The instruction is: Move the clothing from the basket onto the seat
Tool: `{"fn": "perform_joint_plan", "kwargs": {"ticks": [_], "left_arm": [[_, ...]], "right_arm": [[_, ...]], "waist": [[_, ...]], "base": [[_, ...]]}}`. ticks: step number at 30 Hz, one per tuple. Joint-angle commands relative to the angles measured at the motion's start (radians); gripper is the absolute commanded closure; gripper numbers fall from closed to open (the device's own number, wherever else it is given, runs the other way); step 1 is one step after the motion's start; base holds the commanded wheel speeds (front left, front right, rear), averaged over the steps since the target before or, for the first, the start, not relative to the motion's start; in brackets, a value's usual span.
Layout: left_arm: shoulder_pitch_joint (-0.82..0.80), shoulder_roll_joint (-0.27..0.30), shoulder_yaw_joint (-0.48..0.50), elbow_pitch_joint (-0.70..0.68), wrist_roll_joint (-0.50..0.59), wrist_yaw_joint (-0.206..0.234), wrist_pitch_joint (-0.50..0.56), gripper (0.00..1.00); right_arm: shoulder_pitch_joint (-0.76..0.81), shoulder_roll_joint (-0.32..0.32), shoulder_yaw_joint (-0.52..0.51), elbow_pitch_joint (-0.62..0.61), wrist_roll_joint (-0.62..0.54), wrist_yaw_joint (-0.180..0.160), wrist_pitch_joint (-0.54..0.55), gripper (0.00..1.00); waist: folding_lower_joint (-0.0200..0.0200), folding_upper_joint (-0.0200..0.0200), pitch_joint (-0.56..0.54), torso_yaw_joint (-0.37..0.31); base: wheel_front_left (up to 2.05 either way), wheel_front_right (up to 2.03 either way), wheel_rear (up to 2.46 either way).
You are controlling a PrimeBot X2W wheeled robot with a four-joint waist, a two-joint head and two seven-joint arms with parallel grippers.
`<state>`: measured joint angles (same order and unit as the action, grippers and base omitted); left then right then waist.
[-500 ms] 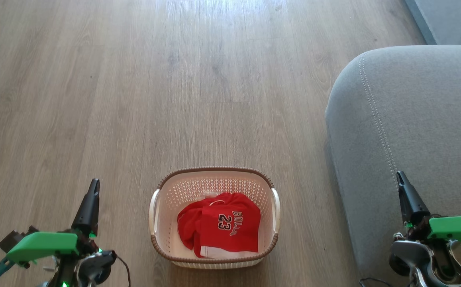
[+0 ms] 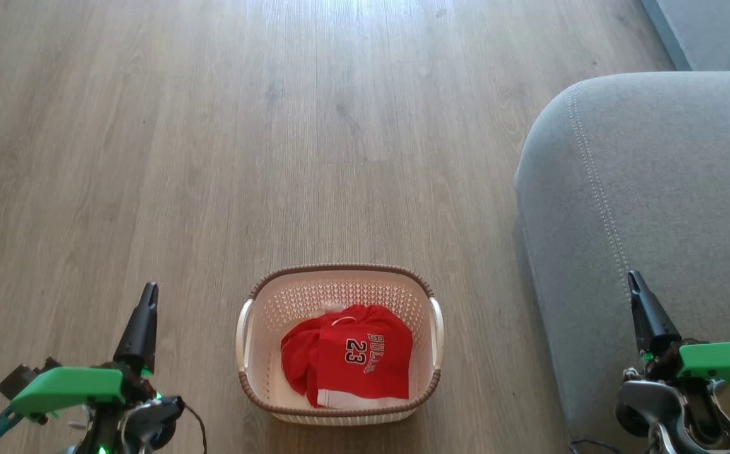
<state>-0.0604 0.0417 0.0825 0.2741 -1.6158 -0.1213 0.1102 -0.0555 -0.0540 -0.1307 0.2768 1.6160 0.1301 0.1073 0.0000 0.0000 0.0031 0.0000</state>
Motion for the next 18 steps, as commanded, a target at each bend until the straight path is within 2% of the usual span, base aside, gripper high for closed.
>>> {"fn": "perform_joint_plan", "kwargs": {"ticks": [1,18], "left_arm": [[-0.048,0.009,0.031,-0.029,0.007,-0.009,0.003,1.00],[-0.047,0.009,0.031,-0.029,0.007,-0.009,0.003,1.00]], "right_arm": [[-0.052,0.004,0.017,-0.032,-0.007,0.001,0.006,1.00],[-0.052,0.004,0.017,-0.032,-0.007,0.001,0.006,1.00]], "waist": [[0.0000,0.0000,0.000,0.000],[0.0000,0.0000,0.000,0.000]], "base": [[0.00,0.00,0.00],[0.00,0.00,0.00]]}}
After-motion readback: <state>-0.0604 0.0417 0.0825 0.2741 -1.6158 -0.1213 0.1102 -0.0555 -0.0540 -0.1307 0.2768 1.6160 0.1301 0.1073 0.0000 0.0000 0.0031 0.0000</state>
